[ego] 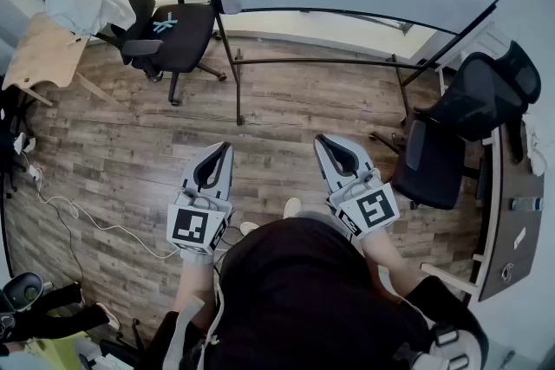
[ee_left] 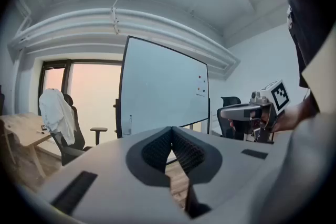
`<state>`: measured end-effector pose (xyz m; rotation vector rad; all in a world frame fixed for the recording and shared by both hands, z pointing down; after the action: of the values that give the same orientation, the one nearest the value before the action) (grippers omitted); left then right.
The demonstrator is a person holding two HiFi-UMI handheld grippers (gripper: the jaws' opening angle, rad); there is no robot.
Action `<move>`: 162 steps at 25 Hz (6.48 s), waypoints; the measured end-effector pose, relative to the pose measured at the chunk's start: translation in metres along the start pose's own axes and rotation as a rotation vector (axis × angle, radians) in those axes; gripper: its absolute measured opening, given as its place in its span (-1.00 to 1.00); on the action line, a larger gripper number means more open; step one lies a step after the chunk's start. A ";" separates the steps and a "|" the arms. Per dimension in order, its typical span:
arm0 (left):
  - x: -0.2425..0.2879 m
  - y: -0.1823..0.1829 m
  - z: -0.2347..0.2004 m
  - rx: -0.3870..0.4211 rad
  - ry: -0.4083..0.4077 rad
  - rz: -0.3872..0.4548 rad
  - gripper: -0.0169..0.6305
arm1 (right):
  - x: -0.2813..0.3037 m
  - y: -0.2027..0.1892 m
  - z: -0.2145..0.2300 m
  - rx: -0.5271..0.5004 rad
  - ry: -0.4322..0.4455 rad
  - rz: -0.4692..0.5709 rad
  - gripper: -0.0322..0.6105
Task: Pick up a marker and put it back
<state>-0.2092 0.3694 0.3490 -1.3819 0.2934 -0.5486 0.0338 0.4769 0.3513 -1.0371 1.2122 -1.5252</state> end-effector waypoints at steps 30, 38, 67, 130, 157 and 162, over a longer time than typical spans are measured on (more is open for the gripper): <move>0.130 -0.012 0.002 0.034 -0.075 -0.063 -0.92 | 0.030 -0.002 0.116 0.055 -0.103 0.011 -0.68; 0.193 -0.026 -0.080 0.026 -0.144 -0.052 -0.92 | 0.119 0.009 0.130 0.067 -0.140 -0.022 -0.68; 0.257 -0.080 -0.276 -0.067 -0.094 -0.086 -0.92 | 0.382 0.021 0.154 0.024 -0.091 -0.132 -0.68; 0.294 -0.066 -0.286 -0.055 0.427 -0.283 -0.92 | 0.552 -0.003 0.244 -0.071 0.344 -0.309 -0.66; 0.336 -0.042 -0.297 0.005 0.221 -0.128 -0.92 | 0.498 0.088 0.248 -0.064 0.187 -0.122 -0.66; 0.344 -0.034 -0.294 -0.016 0.170 -0.091 -0.92 | 0.477 0.098 0.251 -0.069 0.121 -0.111 -0.66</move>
<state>-0.0752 -0.0637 0.3707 -1.3708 0.3745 -0.7426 0.1731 -0.0525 0.3335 -1.0861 1.3177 -1.6613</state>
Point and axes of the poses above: the fingertips, and each gripper's own axes: x forward along the fingers, z to its right, y out of its top, the point moved 9 cm from there along -x, backward along the fingers, and after that the axes turned 9 degrees about x, right-handed, at the moved point
